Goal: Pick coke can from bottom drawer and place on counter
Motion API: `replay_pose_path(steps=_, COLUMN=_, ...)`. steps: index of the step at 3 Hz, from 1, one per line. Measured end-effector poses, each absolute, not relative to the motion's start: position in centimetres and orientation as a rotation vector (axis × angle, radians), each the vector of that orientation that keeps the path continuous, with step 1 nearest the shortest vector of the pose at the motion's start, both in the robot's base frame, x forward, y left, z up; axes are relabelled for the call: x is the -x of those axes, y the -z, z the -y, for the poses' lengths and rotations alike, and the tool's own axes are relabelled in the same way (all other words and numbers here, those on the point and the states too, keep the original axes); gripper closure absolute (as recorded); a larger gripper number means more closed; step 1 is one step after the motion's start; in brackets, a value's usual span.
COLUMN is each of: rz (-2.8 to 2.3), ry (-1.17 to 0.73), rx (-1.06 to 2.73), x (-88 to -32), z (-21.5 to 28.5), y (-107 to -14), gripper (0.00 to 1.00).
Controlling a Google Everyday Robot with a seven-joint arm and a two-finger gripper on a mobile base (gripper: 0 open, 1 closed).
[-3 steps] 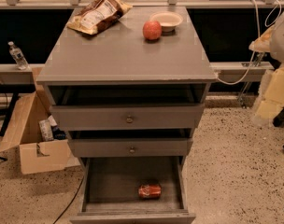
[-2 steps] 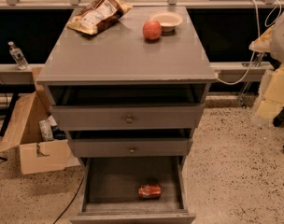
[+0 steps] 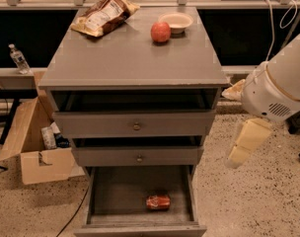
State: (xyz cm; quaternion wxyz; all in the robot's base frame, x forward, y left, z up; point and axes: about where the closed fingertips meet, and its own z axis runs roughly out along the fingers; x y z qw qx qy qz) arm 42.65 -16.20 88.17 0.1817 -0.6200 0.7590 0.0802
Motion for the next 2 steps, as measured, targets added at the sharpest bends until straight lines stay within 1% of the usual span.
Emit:
replay_pose_path(steps=1, rz=-2.142, ry=-0.225, rx=1.75, x=-42.6, z=16.2, y=-88.2, gripper=0.0)
replay_pose_path(steps=2, rz=-2.087, ry=-0.332, rx=1.753, x=-42.0, z=16.0, y=-85.1, gripper=0.0)
